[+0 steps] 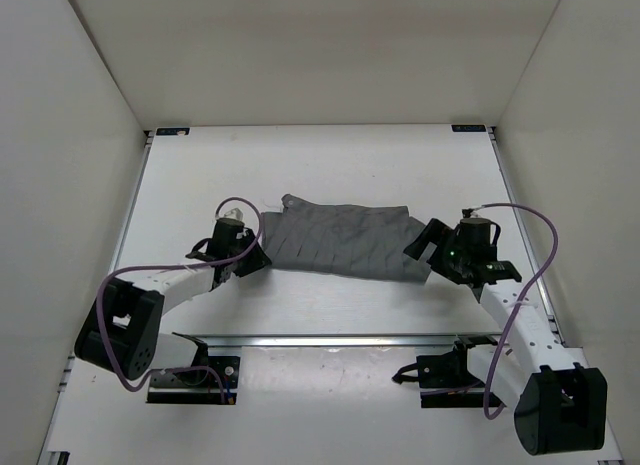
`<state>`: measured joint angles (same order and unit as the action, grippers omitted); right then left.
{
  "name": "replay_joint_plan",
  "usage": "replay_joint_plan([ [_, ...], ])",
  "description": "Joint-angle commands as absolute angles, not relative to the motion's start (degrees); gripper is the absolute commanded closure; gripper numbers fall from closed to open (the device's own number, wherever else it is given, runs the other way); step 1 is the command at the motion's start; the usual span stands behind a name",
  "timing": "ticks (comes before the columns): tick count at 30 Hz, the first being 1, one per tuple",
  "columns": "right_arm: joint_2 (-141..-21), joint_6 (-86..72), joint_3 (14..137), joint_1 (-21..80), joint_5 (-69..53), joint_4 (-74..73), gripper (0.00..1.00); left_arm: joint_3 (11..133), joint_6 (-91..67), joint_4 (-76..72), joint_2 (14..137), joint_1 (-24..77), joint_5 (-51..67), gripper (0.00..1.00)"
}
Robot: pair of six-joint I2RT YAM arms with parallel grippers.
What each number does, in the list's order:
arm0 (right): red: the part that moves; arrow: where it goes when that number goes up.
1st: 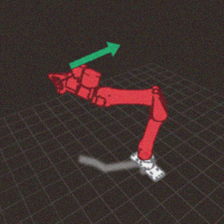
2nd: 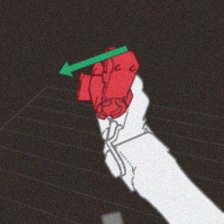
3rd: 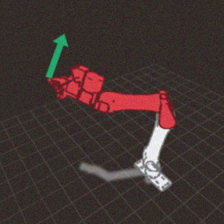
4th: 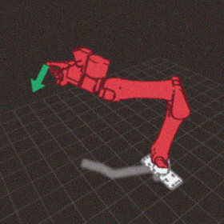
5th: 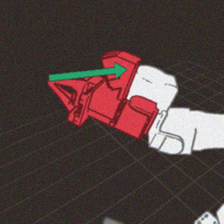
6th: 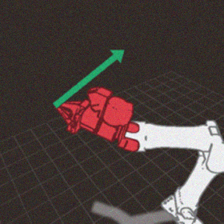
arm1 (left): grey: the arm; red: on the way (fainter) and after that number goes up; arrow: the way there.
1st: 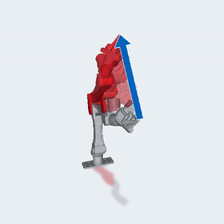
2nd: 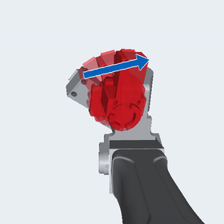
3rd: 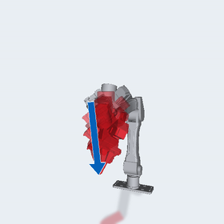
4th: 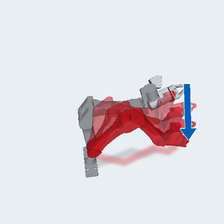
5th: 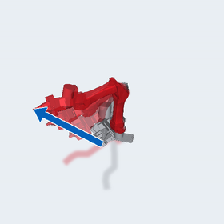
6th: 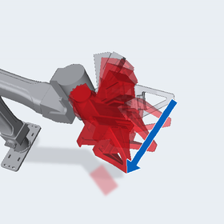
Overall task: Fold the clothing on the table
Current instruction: Fold the skirt
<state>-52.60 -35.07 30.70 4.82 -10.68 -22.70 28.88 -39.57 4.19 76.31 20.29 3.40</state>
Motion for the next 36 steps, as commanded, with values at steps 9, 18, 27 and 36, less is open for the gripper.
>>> replay_joint_plan([
  [9,-49.7,-37.4,28.2,4.4,-13.3,-19.5,0.02,26.2,-46.6,-7.9,78.8,20.7,-0.3,1.0],
  [18,-49.4,-41.1,21.3,5.5,-15.6,-15.7,0.23,11.7,-54.8,-6.8,57.6,21.4,-6.1,1.0],
  [27,-57.0,-46.8,16.3,6.8,-18.5,-0.3,0.33,9.9,-54.0,-5.2,51.0,20.6,-5.1,1.0],
  [36,-61.9,-46.0,19.3,5.9,-18.6,3.3,1.0,9.2,-53.3,-7.2,55.2,22.1,-5.7,1.0],
])
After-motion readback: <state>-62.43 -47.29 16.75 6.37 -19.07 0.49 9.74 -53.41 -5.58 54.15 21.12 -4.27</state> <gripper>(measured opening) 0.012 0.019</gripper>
